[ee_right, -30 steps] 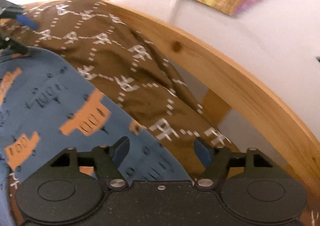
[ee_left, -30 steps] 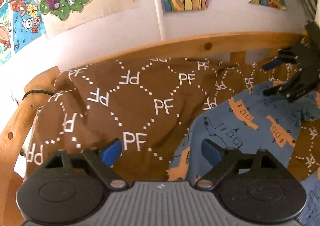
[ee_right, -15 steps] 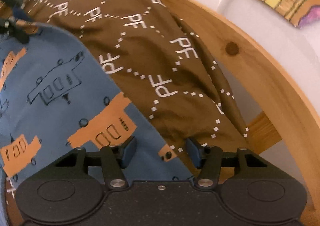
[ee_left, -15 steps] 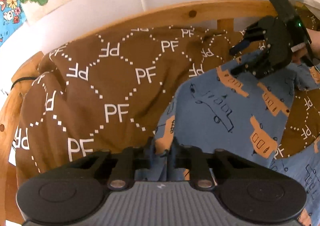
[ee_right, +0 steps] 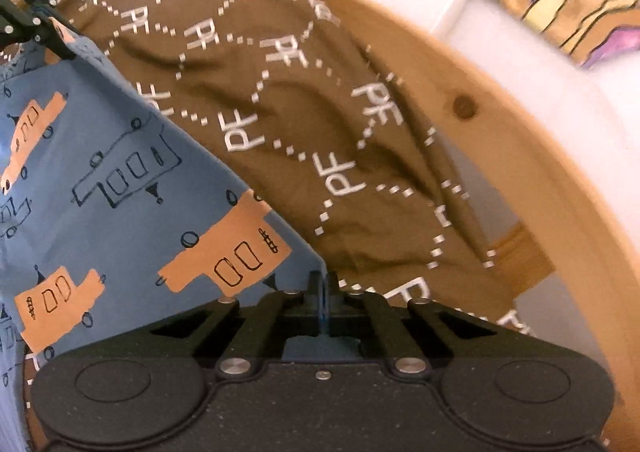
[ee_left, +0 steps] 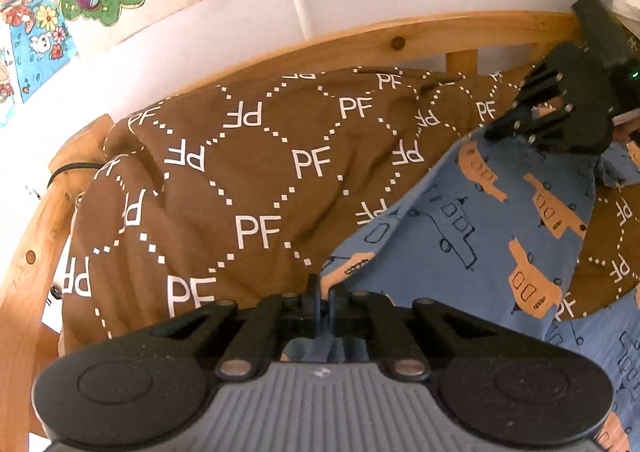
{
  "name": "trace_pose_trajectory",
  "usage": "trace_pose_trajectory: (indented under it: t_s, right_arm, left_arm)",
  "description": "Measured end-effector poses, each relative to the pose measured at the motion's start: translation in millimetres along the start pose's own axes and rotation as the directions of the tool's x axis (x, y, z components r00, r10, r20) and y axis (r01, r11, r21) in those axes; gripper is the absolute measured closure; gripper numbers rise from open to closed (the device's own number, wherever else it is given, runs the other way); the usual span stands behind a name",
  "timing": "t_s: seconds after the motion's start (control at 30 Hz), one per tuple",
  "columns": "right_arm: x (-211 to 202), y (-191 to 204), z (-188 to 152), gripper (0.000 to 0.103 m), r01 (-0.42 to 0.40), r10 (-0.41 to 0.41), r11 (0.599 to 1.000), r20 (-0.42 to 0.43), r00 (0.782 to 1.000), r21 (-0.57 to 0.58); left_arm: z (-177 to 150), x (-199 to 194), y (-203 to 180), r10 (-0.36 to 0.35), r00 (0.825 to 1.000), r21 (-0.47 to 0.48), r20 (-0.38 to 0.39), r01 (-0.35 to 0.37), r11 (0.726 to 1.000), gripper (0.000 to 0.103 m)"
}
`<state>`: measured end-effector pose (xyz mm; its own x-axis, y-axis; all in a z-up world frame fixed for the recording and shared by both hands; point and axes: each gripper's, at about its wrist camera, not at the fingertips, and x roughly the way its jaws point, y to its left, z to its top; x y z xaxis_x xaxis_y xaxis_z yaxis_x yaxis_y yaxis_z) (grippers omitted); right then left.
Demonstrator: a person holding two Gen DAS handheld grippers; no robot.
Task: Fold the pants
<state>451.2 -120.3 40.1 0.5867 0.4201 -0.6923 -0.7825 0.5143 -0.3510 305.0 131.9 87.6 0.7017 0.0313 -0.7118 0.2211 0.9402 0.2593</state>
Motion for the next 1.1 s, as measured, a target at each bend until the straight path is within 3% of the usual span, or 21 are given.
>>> trace_pose_trajectory:
  t_s: [0.2,0.33,0.5,0.67,0.8,1.1]
  right_arm:
    - [-55,13,-13,0.103,0.085,-0.088,0.996,0.108,0.99,0.033]
    - [-100,30,-31,0.103,0.098,-0.11,0.993,0.193,0.975,0.072]
    - [-159,66,-66,0.103,0.091,-0.105,0.993,0.234,0.967,0.069]
    - [-207,108,-105,0.103,0.046,-0.068,0.994,0.227,0.972,0.1]
    - [-224,155,-135,0.103,0.011,-0.033,0.994,0.193,0.981,0.112]
    - [-226,221,-171,0.103,-0.008,-0.015,0.988,0.15,0.988,0.154]
  left_arm:
    - [-13,-16,-11,0.033,0.996,0.046,0.087,-0.037,0.998,0.1]
    - [-46,-49,-22,-0.022,0.966,0.1,0.256,-0.004,0.995,0.1]
    - [-88,-84,-52,-0.023,0.942,0.207,0.336,-0.05,0.977,0.1]
    - [-137,-100,-83,-0.034,0.949,0.265,0.313,-0.052,0.963,0.1]
    - [-182,-102,-115,-0.024,0.961,0.345,0.275,-0.076,0.935,0.1]
    - [-213,-88,-126,0.031,0.976,0.355,0.216,-0.108,0.929,0.1]
